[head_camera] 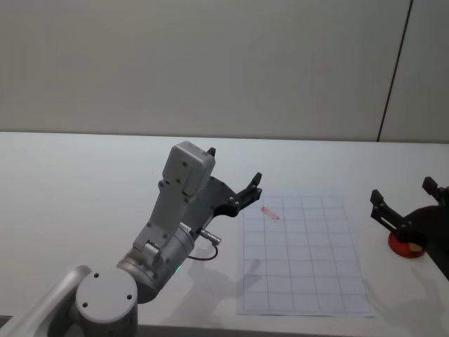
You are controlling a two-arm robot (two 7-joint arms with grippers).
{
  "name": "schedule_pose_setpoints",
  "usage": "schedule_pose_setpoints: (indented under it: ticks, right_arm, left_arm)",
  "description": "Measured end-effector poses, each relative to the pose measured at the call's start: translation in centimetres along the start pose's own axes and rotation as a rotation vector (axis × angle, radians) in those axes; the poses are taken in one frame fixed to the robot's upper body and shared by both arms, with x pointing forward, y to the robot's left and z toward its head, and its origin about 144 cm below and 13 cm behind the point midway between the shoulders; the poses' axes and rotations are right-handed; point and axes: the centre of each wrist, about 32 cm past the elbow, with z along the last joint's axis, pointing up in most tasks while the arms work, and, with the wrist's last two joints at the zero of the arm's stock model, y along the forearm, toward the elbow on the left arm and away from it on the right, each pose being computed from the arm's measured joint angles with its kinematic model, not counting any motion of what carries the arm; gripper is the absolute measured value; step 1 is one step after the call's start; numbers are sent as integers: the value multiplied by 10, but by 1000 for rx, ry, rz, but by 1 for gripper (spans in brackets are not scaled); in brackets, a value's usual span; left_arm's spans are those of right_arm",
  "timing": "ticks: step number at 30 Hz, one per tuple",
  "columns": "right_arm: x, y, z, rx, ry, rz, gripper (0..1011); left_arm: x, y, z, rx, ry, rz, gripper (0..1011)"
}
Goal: Use the one hand to pick up the stamp and affix it onto the A4 paper.
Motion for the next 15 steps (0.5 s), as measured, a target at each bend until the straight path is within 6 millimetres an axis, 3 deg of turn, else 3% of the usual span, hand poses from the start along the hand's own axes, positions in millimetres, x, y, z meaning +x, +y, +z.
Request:
schedule_pose_setpoints:
  ticks: [15]
  right_arm:
    - [0, 0, 0, 0, 0, 0, 1001]
  left_arm:
    - [0, 0, 0, 0, 0, 0, 1002]
